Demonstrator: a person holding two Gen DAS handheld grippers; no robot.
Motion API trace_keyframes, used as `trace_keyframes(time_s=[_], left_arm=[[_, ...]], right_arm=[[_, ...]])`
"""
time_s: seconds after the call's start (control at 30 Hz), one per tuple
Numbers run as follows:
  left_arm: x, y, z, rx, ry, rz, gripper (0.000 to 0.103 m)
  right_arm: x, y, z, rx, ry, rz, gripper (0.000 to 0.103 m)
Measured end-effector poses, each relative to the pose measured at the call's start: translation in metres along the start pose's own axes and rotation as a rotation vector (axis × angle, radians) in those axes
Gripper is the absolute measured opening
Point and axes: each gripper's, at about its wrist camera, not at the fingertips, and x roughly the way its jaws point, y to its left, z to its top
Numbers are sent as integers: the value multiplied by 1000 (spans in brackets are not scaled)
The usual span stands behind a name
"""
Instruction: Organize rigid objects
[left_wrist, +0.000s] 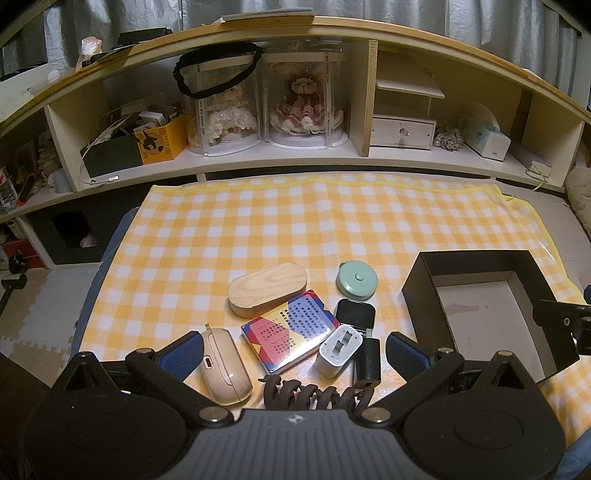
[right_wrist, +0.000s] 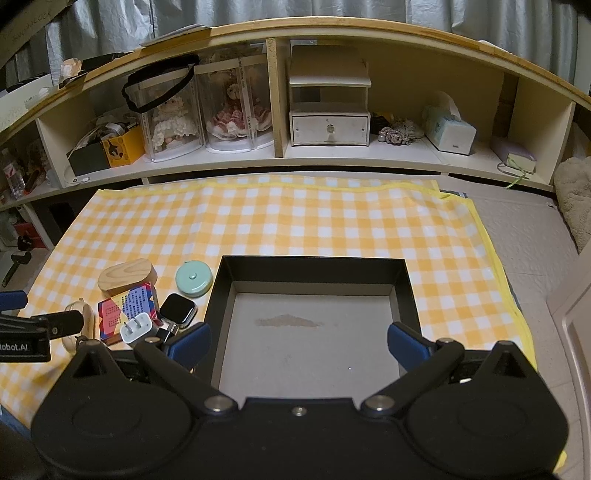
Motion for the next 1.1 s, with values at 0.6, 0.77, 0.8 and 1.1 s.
trace_keyframes(time_s=[0.6, 0.77, 0.8, 1.1], left_arm=[[-1, 2, 2, 0, 2, -2, 103], [-1, 2, 2, -1, 2, -2, 103], [-1, 2, 2, -1, 2, -2, 103], [-1, 2, 2, -1, 2, -2, 103]], right_arm=[[2, -3, -2, -4, 9, -2, 103], [1, -4, -4, -10, 12, -4, 103], [1, -4, -3, -10, 12, -4, 103], [1, -1, -2, -14, 14, -9, 103]])
